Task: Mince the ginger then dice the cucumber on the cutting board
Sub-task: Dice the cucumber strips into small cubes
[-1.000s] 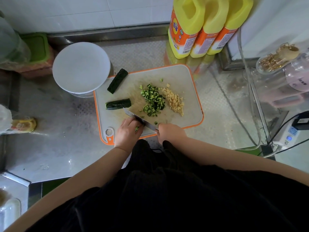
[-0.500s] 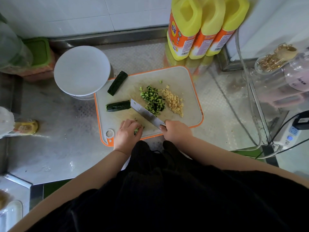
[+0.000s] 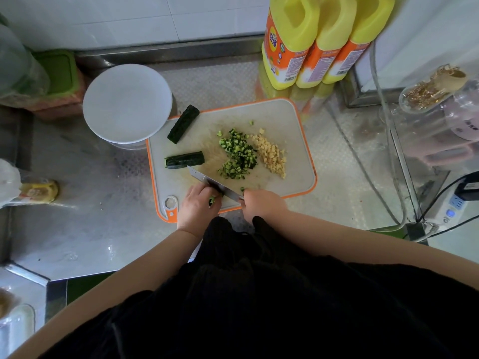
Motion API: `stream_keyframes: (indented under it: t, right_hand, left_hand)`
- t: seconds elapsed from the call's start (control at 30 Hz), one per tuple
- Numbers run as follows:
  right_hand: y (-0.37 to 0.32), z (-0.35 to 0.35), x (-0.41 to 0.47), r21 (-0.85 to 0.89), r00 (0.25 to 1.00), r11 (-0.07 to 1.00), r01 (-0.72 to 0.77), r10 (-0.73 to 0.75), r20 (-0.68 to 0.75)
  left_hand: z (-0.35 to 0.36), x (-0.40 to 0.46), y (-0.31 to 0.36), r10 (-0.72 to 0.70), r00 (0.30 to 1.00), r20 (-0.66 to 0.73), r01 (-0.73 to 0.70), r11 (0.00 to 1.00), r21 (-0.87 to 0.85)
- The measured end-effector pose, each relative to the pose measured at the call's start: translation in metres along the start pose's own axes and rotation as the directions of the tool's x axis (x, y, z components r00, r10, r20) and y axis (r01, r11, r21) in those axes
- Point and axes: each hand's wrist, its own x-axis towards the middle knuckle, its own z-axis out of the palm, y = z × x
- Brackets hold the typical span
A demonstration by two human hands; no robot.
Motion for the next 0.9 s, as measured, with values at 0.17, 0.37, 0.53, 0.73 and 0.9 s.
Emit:
stream_keyframes:
  t: [0.17,0.37,0.53,0.73,0.9]
  right_hand:
    - [0.001,0.005,0.006,0.013,0.999,0.999,-0.040,0.041,-0.017]
    - [0.018,-0.003,0.006,0.125,1.000,0.992,-0.024,0.026,-0.016]
    - [0.014,-0.007,0.001,0.109,1.000,0.994,-0.002,0.005,-0.028]
    - [0.001,-0.005,-0.004,0.043,1.000,0.999,0.021,-0.022,0.020]
    - [-0.004,-0.004,-0.002,0.015,0.999,1.000,0.011,-0.012,0.044]
  left_hand:
    - [0.000,-0.001,0.001,0.012,1.000,-0.015,-0.012,1.000,0.000]
    - [-0.002,-0.002,0.003,0.078,0.996,-0.051,-0.076,0.996,0.042]
    - [-0.006,-0.004,0.005,0.079,0.995,-0.064,-0.077,0.997,0.026]
    - [-0.006,-0.002,0.003,0.090,0.996,-0.002,-0.090,0.995,0.046]
    - [-0.005,-0.001,-0.003,0.131,0.991,-0.014,-0.130,0.990,0.046]
